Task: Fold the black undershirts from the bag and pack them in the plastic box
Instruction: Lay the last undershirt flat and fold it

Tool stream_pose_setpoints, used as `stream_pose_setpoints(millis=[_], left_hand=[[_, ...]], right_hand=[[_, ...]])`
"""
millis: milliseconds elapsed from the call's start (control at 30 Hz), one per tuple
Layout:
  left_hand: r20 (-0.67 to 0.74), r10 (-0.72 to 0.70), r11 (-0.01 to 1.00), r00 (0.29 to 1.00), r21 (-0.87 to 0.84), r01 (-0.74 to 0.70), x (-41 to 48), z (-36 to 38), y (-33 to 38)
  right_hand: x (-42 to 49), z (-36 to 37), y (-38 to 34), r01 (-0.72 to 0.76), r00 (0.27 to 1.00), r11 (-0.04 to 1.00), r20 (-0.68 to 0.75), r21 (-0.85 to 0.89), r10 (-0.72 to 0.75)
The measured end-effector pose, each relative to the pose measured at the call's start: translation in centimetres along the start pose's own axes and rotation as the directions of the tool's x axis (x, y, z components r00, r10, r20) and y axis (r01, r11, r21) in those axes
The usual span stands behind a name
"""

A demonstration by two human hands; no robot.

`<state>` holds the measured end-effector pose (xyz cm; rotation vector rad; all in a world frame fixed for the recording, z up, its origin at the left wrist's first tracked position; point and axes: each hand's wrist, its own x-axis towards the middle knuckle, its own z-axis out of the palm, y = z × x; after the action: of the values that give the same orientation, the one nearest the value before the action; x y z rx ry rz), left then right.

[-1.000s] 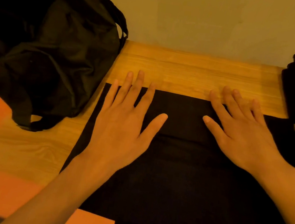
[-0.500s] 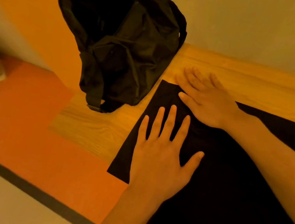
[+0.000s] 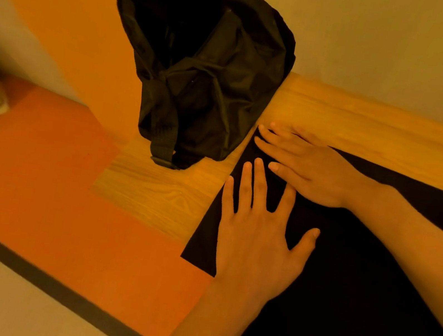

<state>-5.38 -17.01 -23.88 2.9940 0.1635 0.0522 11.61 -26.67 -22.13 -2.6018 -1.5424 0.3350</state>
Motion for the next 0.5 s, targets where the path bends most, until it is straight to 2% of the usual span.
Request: stream_pose_setpoints(millis=[300,500], left_hand=[[0.008,0.014,1.0,1.0,-0.006,-0.014,0.2,0.0,-0.3],[0.003,0.015,1.0,1.0,0.019,-0.015,0.1,0.3,-0.5]], right_hand=[[1.5,-0.2,0.6,-0.129,0.991,0.992,0.02,-0.004,0.129],[1.8,-0.1,1.0,-0.124,0.992,0.992,0.001,0.009,0.124]])
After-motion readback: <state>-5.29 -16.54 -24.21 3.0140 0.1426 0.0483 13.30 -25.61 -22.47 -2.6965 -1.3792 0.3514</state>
